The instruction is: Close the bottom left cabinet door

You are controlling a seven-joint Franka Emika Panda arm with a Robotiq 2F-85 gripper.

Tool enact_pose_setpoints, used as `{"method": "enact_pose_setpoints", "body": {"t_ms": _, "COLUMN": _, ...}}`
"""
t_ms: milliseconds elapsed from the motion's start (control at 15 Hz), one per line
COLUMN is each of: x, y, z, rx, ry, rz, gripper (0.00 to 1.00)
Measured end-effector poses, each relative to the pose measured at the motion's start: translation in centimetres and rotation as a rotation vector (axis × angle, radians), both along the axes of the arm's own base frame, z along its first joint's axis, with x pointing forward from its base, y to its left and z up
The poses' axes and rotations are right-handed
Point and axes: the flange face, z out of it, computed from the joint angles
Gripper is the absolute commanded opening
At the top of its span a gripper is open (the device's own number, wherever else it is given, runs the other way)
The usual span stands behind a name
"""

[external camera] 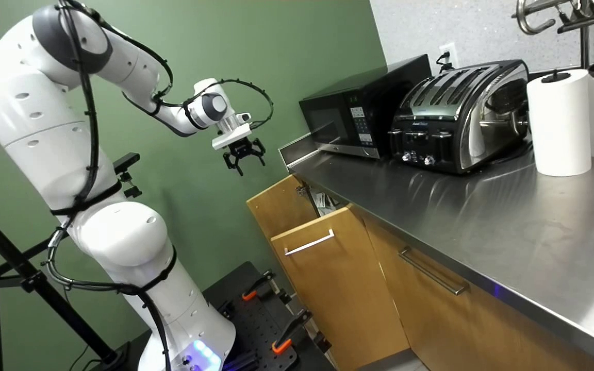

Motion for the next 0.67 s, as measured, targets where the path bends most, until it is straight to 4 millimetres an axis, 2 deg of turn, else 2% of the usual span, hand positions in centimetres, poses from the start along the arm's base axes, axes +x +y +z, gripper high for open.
{"method": "enact_pose_setpoints", "body": {"t_ms": 267, "x": 1.2, "y": 3.7, "z": -3.2, "rx": -0.008, "ry": 0.036, "rz": 0.115, "gripper": 1.00}}
{"method": "enact_pose_setpoints", "body": {"t_ms": 667, "x": 1.5, "y": 4.7, "z": -3.3, "rx": 0.025, "ry": 0.020, "rz": 0.122, "gripper": 1.00}}
